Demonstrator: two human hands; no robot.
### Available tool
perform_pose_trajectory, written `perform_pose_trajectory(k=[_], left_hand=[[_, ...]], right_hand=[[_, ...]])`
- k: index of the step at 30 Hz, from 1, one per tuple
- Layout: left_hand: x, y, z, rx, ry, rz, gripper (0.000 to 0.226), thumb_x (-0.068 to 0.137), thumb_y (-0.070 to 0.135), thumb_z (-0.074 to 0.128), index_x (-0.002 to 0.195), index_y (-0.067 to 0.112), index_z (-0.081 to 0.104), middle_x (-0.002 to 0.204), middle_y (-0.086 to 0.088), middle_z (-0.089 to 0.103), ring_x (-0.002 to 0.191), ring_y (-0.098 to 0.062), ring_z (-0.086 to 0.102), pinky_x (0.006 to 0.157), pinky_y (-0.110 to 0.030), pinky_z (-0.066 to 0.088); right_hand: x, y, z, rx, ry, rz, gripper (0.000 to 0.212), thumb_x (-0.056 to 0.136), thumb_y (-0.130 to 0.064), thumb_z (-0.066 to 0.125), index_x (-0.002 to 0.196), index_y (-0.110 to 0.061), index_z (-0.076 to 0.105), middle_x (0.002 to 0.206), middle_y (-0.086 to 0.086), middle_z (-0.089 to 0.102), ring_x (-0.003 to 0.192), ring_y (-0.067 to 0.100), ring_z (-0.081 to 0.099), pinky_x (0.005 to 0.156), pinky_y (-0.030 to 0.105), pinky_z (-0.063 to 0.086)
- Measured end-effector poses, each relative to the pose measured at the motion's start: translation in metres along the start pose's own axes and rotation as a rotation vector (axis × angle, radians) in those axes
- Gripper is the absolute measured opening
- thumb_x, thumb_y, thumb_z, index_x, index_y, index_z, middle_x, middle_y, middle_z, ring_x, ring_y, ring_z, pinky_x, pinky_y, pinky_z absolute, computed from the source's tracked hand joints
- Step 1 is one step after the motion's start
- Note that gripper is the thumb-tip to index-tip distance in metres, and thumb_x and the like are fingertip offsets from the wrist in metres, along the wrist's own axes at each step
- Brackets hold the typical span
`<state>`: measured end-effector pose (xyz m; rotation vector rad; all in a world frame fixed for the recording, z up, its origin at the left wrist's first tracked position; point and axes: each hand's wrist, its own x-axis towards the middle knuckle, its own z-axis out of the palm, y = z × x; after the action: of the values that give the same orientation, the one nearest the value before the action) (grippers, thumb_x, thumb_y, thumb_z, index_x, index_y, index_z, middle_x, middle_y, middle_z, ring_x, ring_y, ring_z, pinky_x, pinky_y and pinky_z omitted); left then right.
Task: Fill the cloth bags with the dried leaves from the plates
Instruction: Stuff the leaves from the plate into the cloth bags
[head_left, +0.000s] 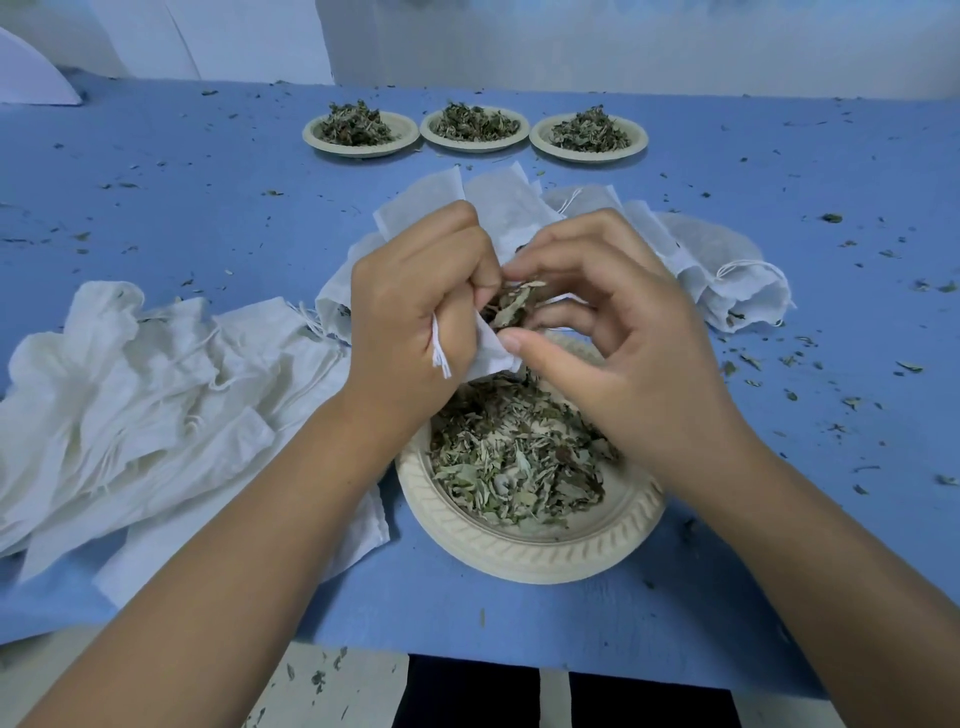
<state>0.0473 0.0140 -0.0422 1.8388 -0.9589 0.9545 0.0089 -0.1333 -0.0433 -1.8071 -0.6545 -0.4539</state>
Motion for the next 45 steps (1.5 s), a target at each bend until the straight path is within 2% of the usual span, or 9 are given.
perform_pose_trajectory(k=[5, 10, 16, 22, 31, 35, 38, 42, 45], left_hand=[[-0.001, 0.002, 0.003, -0.027, -0.031, 0.036, 0.027, 0.068, -0.014, 0.032, 0.054, 0.005, 0.046, 0.056, -0.009, 0.036, 0.052, -0.019, 0.029, 0.05, -0.028, 0.022], [-0.001, 0.003, 0.004, -0.002, -0.028, 0.027, 0.027, 0.068, -0.013, 0.033, 0.054, 0.006, 0.046, 0.058, -0.008, 0.036, 0.052, -0.017, 0.029, 0.05, -0.024, 0.021], [0.001, 0.0, 0.0, -0.039, 0.068, 0.002, 0.027, 0.064, -0.015, 0.031, 0.056, 0.008, 0.045, 0.059, -0.005, 0.036, 0.055, -0.015, 0.029, 0.054, -0.023, 0.022], [0.0, 0.005, 0.002, -0.103, 0.012, 0.059, 0.025, 0.067, -0.009, 0.033, 0.053, 0.01, 0.042, 0.056, -0.007, 0.035, 0.051, -0.019, 0.029, 0.05, -0.026, 0.022], [0.002, 0.002, -0.002, -0.057, 0.11, 0.006, 0.027, 0.063, -0.013, 0.029, 0.057, 0.009, 0.043, 0.06, -0.003, 0.035, 0.055, -0.015, 0.028, 0.054, -0.022, 0.022], [0.001, 0.003, 0.0, -0.08, 0.045, 0.048, 0.026, 0.066, -0.013, 0.031, 0.053, 0.006, 0.044, 0.054, -0.009, 0.036, 0.051, -0.021, 0.03, 0.049, -0.031, 0.023], [0.001, 0.003, -0.001, -0.062, 0.036, 0.02, 0.026, 0.066, -0.013, 0.031, 0.054, 0.007, 0.043, 0.054, -0.01, 0.036, 0.052, -0.02, 0.03, 0.05, -0.028, 0.023], [0.003, 0.0, -0.003, -0.041, 0.11, -0.028, 0.027, 0.062, -0.015, 0.03, 0.056, 0.008, 0.043, 0.058, -0.004, 0.035, 0.054, -0.015, 0.028, 0.054, -0.022, 0.021], [0.003, 0.002, -0.003, -0.043, 0.098, -0.026, 0.026, 0.062, -0.014, 0.029, 0.055, 0.007, 0.043, 0.057, -0.005, 0.035, 0.054, -0.016, 0.028, 0.054, -0.022, 0.021]], right_hand=[[-0.003, -0.001, 0.006, -0.219, 0.088, -0.198, 0.008, 0.079, 0.009, 0.07, 0.076, 0.002, 0.071, 0.074, 0.01, 0.066, 0.07, 0.017, 0.062, 0.065, 0.027, 0.051], [-0.001, 0.004, 0.007, -0.419, -0.031, -0.212, 0.016, 0.082, 0.011, 0.061, 0.08, 0.0, 0.072, 0.075, 0.0, 0.062, 0.07, 0.007, 0.053, 0.069, 0.011, 0.039], [-0.004, -0.008, -0.003, -0.372, 0.125, -0.321, 0.028, 0.092, -0.008, 0.045, 0.084, -0.002, 0.071, 0.088, 0.004, 0.071, 0.084, 0.015, 0.067, 0.087, 0.041, 0.047], [-0.005, -0.002, 0.012, -0.612, -0.387, -0.205, 0.027, 0.091, -0.03, 0.056, 0.104, -0.008, 0.065, 0.108, 0.001, 0.065, 0.11, 0.01, 0.049, 0.116, 0.038, 0.013], [0.001, 0.001, -0.007, -0.603, 0.026, -0.429, 0.007, 0.086, -0.004, 0.068, 0.079, -0.005, 0.071, 0.083, 0.002, 0.071, 0.083, 0.011, 0.056, 0.094, 0.028, 0.033], [-0.004, -0.002, 0.006, -0.595, -0.244, -0.208, 0.012, 0.093, -0.008, 0.05, 0.093, -0.001, 0.06, 0.071, 0.008, 0.063, 0.106, 0.022, 0.044, 0.088, 0.011, 0.025], [-0.003, -0.002, 0.002, -0.483, -0.408, -0.008, 0.012, 0.094, -0.017, 0.046, 0.103, -0.016, 0.054, 0.085, -0.006, 0.062, 0.123, 0.022, 0.038, 0.089, 0.016, 0.029], [0.005, -0.013, -0.026, -0.034, -0.102, 0.081, 0.035, 0.098, -0.02, 0.045, 0.068, -0.017, 0.063, 0.073, -0.003, 0.07, 0.075, 0.011, 0.066, 0.086, 0.022, 0.045], [0.008, -0.016, -0.04, 0.102, -0.447, 0.395, 0.058, 0.098, -0.035, 0.042, 0.048, -0.013, 0.062, 0.052, 0.007, 0.066, 0.039, 0.016, 0.055, 0.058, 0.015, 0.044]])
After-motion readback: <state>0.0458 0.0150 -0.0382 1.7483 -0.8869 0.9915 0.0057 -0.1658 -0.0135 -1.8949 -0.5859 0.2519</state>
